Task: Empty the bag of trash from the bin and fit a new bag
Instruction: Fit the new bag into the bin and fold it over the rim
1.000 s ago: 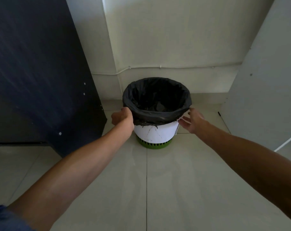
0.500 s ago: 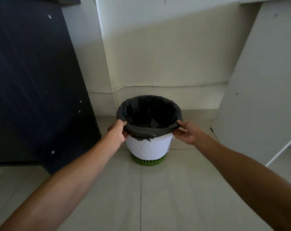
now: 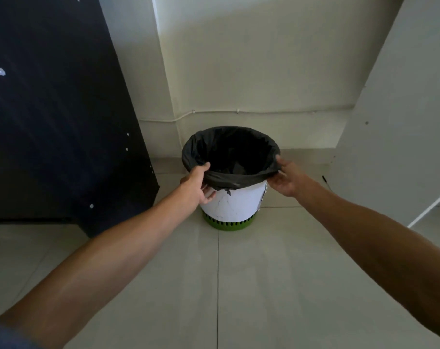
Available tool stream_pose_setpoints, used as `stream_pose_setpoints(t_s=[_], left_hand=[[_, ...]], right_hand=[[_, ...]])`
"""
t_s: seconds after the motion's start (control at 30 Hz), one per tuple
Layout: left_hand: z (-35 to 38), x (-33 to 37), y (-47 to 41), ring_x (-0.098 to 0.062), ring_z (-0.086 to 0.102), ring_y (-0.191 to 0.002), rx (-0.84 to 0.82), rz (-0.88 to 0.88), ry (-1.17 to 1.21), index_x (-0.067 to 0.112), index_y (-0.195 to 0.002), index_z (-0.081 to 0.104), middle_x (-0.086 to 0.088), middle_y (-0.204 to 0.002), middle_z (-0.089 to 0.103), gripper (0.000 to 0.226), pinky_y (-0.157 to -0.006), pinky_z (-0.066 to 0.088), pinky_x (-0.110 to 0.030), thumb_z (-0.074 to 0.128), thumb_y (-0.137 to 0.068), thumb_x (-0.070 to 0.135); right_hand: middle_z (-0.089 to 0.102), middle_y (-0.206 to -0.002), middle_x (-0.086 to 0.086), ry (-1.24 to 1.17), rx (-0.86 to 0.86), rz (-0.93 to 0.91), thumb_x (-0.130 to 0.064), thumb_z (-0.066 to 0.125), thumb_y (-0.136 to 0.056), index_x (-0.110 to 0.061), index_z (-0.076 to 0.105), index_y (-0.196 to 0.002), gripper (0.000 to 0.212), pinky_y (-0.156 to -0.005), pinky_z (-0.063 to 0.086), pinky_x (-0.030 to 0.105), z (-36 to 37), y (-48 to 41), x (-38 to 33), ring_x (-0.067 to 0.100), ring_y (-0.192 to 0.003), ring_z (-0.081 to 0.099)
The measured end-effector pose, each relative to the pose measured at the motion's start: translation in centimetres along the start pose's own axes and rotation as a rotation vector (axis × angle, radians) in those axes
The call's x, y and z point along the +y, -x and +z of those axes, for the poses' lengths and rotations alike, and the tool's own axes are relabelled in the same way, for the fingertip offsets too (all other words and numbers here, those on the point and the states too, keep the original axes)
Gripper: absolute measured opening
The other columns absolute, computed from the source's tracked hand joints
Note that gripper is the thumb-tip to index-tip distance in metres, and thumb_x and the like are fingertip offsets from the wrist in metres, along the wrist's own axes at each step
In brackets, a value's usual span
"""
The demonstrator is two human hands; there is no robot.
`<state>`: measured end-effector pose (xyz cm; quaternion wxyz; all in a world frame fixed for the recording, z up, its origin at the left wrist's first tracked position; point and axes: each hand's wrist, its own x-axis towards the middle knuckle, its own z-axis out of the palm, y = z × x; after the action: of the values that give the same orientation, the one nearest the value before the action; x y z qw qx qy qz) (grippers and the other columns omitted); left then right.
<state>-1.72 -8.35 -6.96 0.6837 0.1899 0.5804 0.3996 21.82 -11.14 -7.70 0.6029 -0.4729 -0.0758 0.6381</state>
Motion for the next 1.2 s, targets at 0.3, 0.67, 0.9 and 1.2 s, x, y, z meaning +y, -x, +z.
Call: stream_pose_setpoints(t_s=[0.3, 0.67, 0.9, 1.2], left_hand=[[-0.7, -1.9, -0.8, -0.023, 0.067, -0.082, 0.214, 0.203, 0.133, 0.001, -0.107, 0.059, -0.008, -0.094, 0.064, 0.032, -0.086, 0.058, -0.036, 0.073, -0.088, 0.022], [-1.1, -1.3, 0.6, -0.023, 0.068, -0.088, 0.091, 0.106, 0.136, 0.003, -0.119, 0.061, -0.014, -0.114, 0.068, 0.039, -0.044, 0.055, -0.025, 0.075, -0.085, 0.012], [-0.5, -1.6, 1.0, -0.026, 0.067, -0.081, 0.041, 0.148, 0.095, 0.002, -0.120, 0.057, -0.018, -0.110, 0.065, 0.025, -0.071, 0.060, -0.036, 0.058, -0.095, 0.007], [-1.0, -1.3, 0.8, -0.024, 0.069, -0.085, 0.010, 0.140, 0.125, 0.007, -0.114, 0.059, -0.014, -0.102, 0.067, 0.032, -0.076, 0.061, -0.036, 0.072, -0.088, 0.020]], right_hand=[[0.069, -0.093, 0.013, 0.074, -0.032, 0.005, -0.007, 0.055, -0.095, -0.001, 0.062, -0.101, 0.010, -0.062, 0.061, 0.032, -0.7, 0.3, 1.4, 0.024, -0.076, 0.071], [0.054, -0.096, 0.013, 0.152, 0.027, -0.003, 0.004, 0.052, -0.093, 0.000, 0.056, -0.096, 0.007, -0.069, 0.060, 0.038, 0.3, 0.9, 0.9, 0.026, -0.084, 0.061], [0.055, -0.102, 0.015, 0.135, 0.016, -0.006, 0.003, 0.052, -0.094, 0.000, 0.055, -0.110, 0.017, -0.059, 0.061, 0.043, 0.1, 0.8, 0.9, 0.029, -0.088, 0.062], [0.062, -0.109, 0.016, 0.132, -0.063, 0.026, -0.006, 0.060, -0.095, -0.002, 0.057, -0.118, 0.024, -0.064, 0.062, 0.037, 0.7, 1.0, 2.2, 0.028, -0.095, 0.065]])
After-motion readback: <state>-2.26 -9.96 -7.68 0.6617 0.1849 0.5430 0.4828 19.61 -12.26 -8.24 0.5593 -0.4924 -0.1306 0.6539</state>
